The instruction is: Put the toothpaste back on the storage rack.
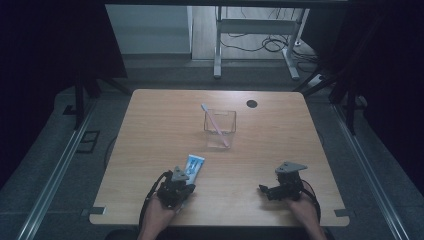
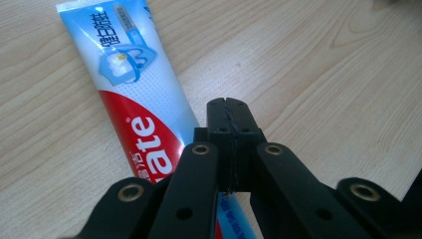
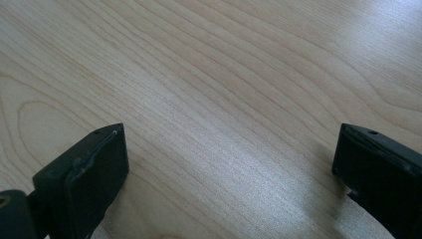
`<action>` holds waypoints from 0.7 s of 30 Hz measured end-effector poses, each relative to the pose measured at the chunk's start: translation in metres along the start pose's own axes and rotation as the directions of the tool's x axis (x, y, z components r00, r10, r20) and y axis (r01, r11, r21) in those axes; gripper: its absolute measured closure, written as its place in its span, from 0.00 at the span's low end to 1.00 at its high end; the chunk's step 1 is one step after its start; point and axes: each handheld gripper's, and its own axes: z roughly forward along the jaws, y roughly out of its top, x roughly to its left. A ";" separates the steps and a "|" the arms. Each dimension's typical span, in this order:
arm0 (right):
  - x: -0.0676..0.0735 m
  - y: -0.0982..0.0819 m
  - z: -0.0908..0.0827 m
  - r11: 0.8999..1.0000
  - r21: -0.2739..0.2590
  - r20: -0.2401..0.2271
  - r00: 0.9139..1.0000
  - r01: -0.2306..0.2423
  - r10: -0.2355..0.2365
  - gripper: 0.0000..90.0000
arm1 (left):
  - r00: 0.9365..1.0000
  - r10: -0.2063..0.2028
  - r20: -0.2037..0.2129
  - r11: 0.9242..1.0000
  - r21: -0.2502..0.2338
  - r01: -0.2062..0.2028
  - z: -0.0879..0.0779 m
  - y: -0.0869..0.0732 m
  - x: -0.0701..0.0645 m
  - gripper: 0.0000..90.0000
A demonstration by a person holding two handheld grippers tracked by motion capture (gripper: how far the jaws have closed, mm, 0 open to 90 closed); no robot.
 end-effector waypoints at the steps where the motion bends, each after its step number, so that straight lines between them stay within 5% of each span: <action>1: 0.000 0.000 0.000 1.000 0.000 0.001 1.000 0.000 0.000 0.01 | 1.000 0.007 -0.007 1.000 0.004 -0.007 0.000 0.000 -0.001 1.00; 9: 0.000 0.000 0.000 1.000 0.000 0.000 1.000 0.000 0.000 0.01 | 0.999 0.024 -0.033 0.999 0.026 -0.023 -0.001 -0.003 0.001 1.00; 21: 0.000 0.000 0.000 1.000 0.002 0.000 1.000 -0.004 0.004 0.01 | 0.999 0.020 -0.030 0.999 0.038 -0.019 -0.007 -0.008 0.023 1.00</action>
